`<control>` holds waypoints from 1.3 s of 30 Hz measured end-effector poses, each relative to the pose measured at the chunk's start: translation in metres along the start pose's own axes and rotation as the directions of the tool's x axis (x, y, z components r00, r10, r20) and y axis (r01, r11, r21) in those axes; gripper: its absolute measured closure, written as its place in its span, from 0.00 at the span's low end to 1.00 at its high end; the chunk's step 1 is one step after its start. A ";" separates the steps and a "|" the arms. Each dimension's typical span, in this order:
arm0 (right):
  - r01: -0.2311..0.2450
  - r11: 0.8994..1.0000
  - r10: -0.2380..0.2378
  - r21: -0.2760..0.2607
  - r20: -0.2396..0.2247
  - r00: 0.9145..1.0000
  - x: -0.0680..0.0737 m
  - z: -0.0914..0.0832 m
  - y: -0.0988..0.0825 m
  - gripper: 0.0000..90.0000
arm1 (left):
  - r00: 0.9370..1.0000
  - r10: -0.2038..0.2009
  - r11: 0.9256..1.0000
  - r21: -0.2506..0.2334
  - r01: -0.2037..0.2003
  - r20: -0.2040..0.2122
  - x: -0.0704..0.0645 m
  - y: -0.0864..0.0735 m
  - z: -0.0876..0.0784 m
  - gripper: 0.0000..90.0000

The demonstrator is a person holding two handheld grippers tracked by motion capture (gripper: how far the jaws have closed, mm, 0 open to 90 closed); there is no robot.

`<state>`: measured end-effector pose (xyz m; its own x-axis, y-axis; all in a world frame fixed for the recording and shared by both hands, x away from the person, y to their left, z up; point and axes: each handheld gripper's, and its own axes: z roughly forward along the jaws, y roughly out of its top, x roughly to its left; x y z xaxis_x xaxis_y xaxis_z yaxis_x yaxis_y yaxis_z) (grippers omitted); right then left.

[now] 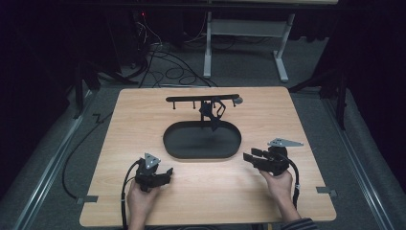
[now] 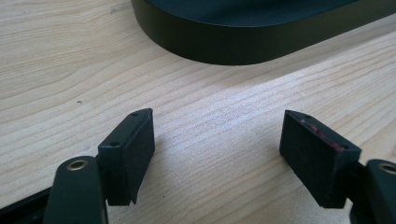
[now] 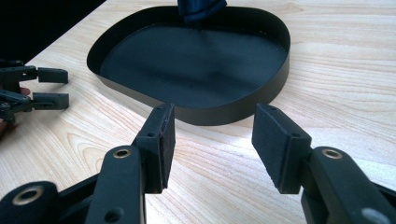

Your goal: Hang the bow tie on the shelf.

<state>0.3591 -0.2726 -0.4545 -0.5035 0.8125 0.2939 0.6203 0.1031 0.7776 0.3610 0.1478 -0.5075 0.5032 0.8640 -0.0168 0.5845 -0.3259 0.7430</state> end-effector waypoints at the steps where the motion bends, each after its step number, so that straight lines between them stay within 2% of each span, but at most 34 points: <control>1: -0.002 1.000 0.002 0.002 0.001 1.000 0.000 0.001 0.000 0.57 | 1.000 0.000 1.000 0.000 0.000 0.000 0.000 0.000 0.000 0.30; 5: 0.012 1.000 -0.012 0.014 0.016 1.000 0.001 0.004 -0.002 0.57 | 1.000 0.000 1.000 0.000 0.000 0.000 0.000 0.000 0.000 0.30; 22: 0.012 0.999 -0.013 0.049 0.025 1.000 0.002 0.018 -0.011 0.57 | 1.000 0.000 1.000 0.001 0.000 0.001 0.000 0.000 0.000 0.30; 28: 0.044 0.997 -0.047 0.070 0.042 0.998 0.006 0.023 -0.012 0.56 | 1.000 0.000 1.000 0.001 0.000 0.001 0.000 0.000 0.000 0.30; 39: 0.073 0.993 -0.079 0.094 0.062 0.995 0.010 0.030 -0.017 0.56 | 1.000 0.000 1.000 0.000 0.000 0.000 0.000 0.000 0.000 0.30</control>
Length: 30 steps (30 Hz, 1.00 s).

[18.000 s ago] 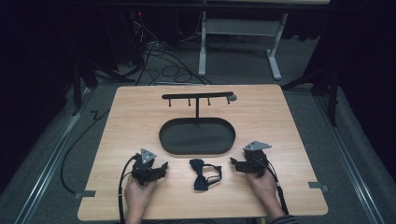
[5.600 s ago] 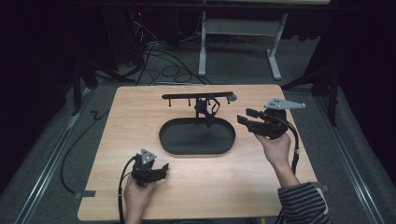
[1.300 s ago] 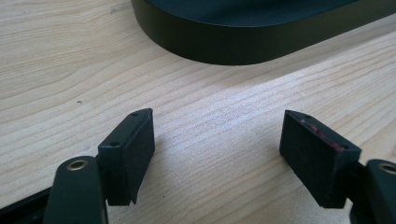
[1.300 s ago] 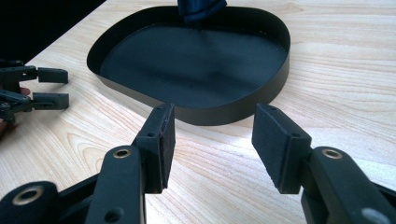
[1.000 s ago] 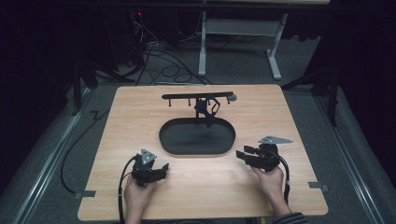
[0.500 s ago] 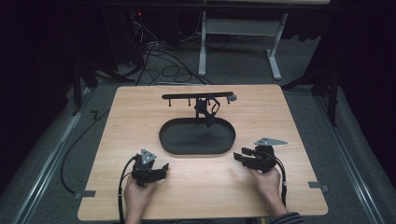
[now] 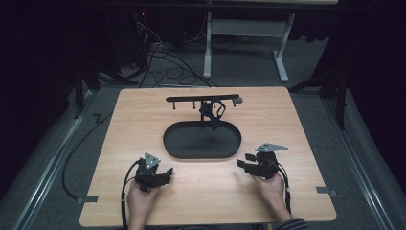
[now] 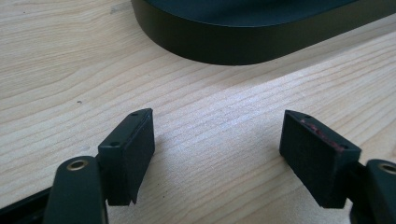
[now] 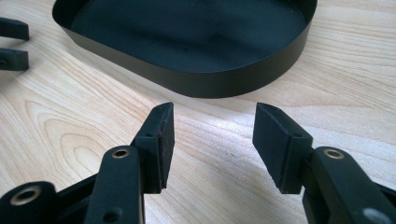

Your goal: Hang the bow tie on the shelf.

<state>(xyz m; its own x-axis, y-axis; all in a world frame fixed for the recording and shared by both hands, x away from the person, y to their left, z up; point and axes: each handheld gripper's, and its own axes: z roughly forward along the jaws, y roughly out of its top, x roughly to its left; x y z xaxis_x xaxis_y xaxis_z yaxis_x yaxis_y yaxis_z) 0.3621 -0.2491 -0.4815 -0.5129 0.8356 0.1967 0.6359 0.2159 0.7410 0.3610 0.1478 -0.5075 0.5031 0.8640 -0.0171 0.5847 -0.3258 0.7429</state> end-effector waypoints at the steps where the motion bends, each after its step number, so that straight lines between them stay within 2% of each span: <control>1: -0.002 1.000 0.002 0.002 0.002 1.000 0.001 0.000 0.000 0.56 | 1.000 0.000 1.000 0.000 0.000 0.000 0.000 0.000 0.000 0.30; 30: 0.045 0.998 -0.046 0.037 0.022 0.999 0.010 0.019 -0.002 0.55 | 1.000 0.000 1.000 0.001 0.000 0.001 0.000 0.000 0.000 0.30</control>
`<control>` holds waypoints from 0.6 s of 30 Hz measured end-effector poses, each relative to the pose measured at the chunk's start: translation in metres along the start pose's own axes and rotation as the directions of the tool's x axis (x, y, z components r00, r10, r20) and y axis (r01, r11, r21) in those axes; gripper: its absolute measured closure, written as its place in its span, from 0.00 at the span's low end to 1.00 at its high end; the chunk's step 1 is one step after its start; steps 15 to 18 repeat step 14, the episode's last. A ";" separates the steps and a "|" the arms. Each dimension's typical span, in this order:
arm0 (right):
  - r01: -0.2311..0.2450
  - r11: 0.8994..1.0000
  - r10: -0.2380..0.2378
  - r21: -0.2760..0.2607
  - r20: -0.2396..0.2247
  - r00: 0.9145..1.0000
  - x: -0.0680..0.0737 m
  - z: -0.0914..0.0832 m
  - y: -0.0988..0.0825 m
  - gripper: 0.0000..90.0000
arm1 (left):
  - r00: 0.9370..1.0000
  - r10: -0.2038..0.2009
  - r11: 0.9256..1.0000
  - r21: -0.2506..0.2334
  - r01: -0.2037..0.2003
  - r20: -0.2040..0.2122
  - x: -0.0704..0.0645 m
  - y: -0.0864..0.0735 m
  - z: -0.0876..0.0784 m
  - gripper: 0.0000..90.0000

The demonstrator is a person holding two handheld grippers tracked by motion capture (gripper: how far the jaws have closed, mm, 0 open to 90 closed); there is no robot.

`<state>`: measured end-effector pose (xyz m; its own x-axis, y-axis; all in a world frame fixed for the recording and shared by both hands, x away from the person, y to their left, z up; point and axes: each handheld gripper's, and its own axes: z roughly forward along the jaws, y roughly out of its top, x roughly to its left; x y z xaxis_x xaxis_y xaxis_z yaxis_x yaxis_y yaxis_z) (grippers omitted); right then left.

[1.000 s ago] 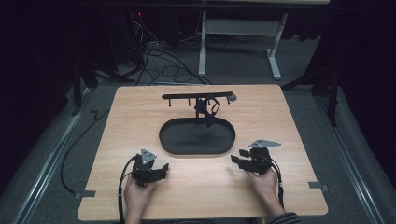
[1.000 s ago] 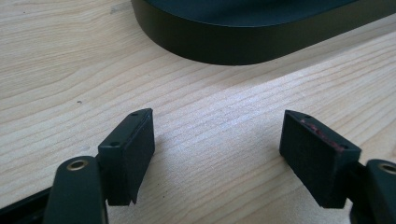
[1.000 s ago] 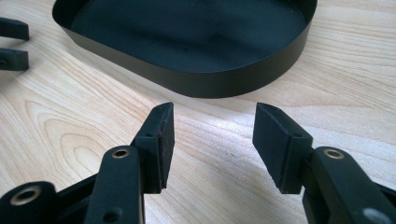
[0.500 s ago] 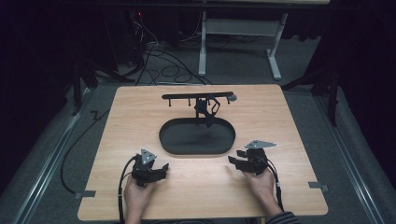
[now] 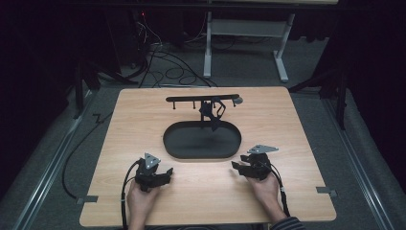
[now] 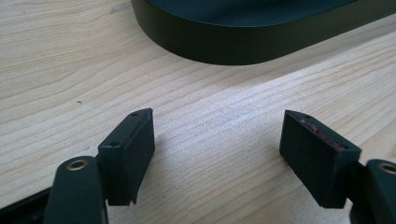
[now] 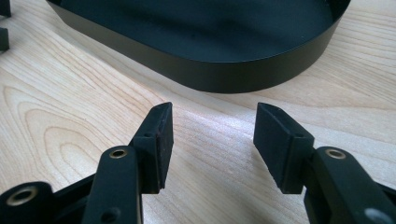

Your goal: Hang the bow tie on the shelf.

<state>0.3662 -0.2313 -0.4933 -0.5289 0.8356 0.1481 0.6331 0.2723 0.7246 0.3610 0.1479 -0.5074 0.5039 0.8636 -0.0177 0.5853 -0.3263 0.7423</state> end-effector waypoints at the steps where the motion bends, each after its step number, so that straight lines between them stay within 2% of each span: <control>1: 0.002 1.000 -0.002 0.002 0.004 1.000 0.001 0.001 0.000 0.54 | 1.000 0.000 1.000 0.000 0.000 0.000 0.000 0.000 0.000 0.30; 3: 0.022 1.000 -0.022 0.004 0.014 1.000 0.002 0.003 0.000 0.54 | 1.000 0.000 1.000 0.000 0.000 0.000 0.000 0.000 0.000 0.30; 7: 0.032 0.999 -0.033 0.014 0.025 0.999 0.005 0.007 -0.004 0.52 | 1.000 0.000 1.000 0.000 0.000 0.000 0.000 0.000 0.000 0.30; 8: 0.049 0.999 -0.049 -0.007 0.033 0.998 0.006 0.008 -0.006 0.53 | 1.000 0.000 1.000 0.000 0.000 0.000 0.000 0.000 0.000 0.30; 13: 0.127 0.992 -0.127 0.011 0.096 0.987 0.016 0.009 -0.008 0.52 | 1.000 0.000 1.000 -0.002 0.000 0.000 0.000 0.000 0.000 0.30; 18: 0.129 0.992 -0.130 0.013 0.092 0.987 0.017 0.009 -0.008 0.52 | 1.000 0.000 1.000 0.000 0.000 0.000 0.000 0.000 0.000 0.30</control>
